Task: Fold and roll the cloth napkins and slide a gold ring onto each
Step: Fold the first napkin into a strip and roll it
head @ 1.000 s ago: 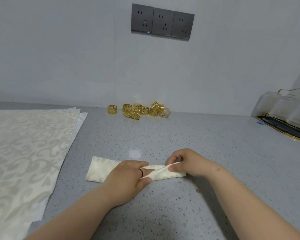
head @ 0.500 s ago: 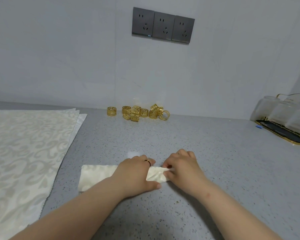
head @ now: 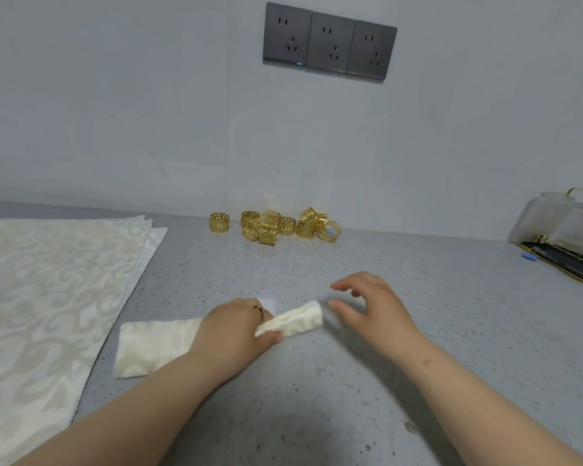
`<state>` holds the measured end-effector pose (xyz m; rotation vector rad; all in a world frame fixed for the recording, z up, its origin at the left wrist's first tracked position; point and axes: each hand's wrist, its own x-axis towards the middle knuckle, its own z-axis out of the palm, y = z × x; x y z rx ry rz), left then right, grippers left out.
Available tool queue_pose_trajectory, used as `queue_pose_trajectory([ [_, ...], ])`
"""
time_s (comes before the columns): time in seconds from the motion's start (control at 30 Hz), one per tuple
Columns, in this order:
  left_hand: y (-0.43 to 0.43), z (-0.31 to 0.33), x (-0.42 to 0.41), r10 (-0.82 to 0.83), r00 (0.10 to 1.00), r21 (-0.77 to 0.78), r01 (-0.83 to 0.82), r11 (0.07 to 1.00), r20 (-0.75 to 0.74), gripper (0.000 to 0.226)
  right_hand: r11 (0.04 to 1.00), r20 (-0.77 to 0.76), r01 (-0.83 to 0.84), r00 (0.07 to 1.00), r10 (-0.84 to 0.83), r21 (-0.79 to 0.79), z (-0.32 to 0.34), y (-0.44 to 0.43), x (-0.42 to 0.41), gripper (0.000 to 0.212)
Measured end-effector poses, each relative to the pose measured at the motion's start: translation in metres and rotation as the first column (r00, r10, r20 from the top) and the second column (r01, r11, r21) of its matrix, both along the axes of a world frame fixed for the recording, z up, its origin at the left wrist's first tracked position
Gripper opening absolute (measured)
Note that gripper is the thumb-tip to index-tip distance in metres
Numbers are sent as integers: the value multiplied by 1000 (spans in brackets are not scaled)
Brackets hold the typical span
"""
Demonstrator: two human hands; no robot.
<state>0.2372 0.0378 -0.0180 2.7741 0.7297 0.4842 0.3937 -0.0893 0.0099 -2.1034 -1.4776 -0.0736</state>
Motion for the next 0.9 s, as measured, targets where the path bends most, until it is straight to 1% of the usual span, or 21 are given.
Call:
queue_pose_trajectory([
  [0.1, 27, -4, -4, 131, 988, -93, -124, 988, 81, 17, 995, 12, 36, 999, -35, -90, -2, 46, 20, 37],
  [0.13, 32, -5, -4, 152, 983, -111, -141, 984, 99, 15, 992, 13, 45, 999, -44, -117, -3, 63, 24, 42],
  [0.23, 44, -9, -2, 154, 982, -130, -140, 982, 106, 23, 988, -38, 65, 997, -71, -144, -7, 123, 37, 55],
  [0.33, 52, -11, 1, 167, 981, -189, -147, 971, 95, 23, 990, -104, 75, 991, -88, -122, -11, 175, 45, 64],
  [0.47, 57, -14, 1, 209, 973, -210, -185, 960, 96, 30, 986, -70, 121, 989, -129, -118, -19, 219, 56, 73],
  [0.53, 58, -14, 1, 232, 967, -221, -205, 953, 103, 27, 982, -74, 147, 985, -156, -115, -25, 233, 62, 74],
  [0.6, 57, -12, 0, 231, 967, -241, -201, 949, 103, 24, 979, -90, 173, 979, -183, -105, -28, 241, 63, 68],
  [0.67, 57, -10, -1, 242, 963, -281, -202, 938, 117, 21, 978, -112, 190, 974, -199, -88, -29, 242, 64, 63],
  [0.8, 55, -10, -2, 261, 955, -311, -208, 928, 141, 14, 980, -141, 196, 969, -201, -43, -26, 234, 61, 59],
  [0.83, 54, -9, -2, 257, 956, -318, -201, 927, 144, 14, 981, -189, 191, 963, -192, -25, -23, 228, 60, 59],
  [0.9, 53, -8, -2, 255, 956, -347, -192, 918, 146, 12, 984, -343, 177, 926, -158, 26, -18, 213, 59, 58],
])
